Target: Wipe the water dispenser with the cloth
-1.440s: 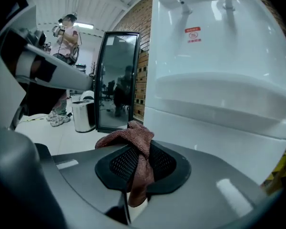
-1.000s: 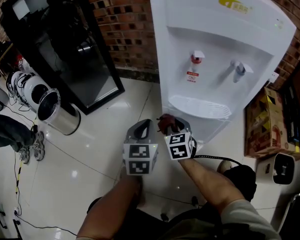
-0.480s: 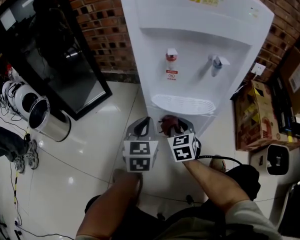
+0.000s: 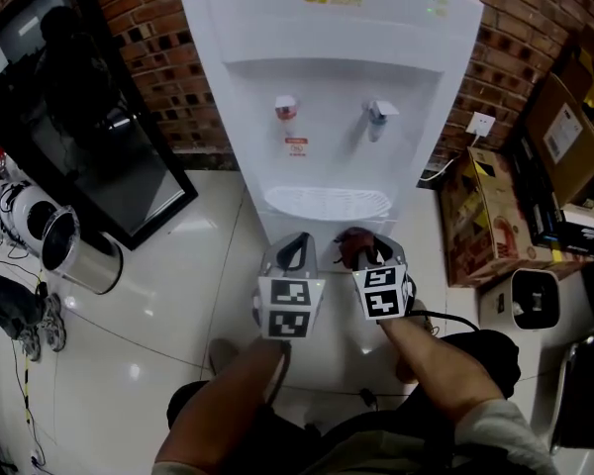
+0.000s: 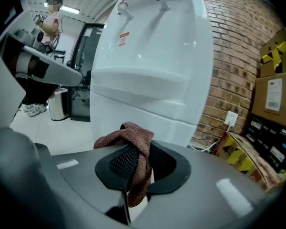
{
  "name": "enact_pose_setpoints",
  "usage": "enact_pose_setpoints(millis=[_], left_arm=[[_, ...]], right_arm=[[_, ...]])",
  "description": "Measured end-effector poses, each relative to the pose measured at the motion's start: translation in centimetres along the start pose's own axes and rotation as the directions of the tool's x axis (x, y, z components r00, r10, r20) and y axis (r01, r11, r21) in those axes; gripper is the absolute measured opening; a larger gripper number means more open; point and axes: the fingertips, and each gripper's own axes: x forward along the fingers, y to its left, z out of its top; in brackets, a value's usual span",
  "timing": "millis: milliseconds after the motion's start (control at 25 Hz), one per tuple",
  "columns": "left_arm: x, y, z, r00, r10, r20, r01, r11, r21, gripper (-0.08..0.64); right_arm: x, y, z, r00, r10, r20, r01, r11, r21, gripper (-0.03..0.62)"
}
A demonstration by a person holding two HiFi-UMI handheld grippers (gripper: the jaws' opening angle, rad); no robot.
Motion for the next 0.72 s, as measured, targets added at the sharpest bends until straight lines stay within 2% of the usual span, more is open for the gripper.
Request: enact_pose_setpoints(millis=[360, 720], left_arm=[[1.7, -5.5, -0.2, 0.996, -0.090, -0.019, 0.091, 0.995, 0.038, 0.000], [3.1, -8.1, -2.6, 0.984, -0.156, -0.082, 0.166, 0.976, 0.139, 0.000]], right_arm=[[-1.7, -5.6, -1.9, 0.994, -0.108, -0.027, 0.110, 0.991, 0.074, 0.071], [-1.0, -6.4, -2.5, 0.992, -0.117, -0.041, 0.120, 0.990, 0.076, 0.071]])
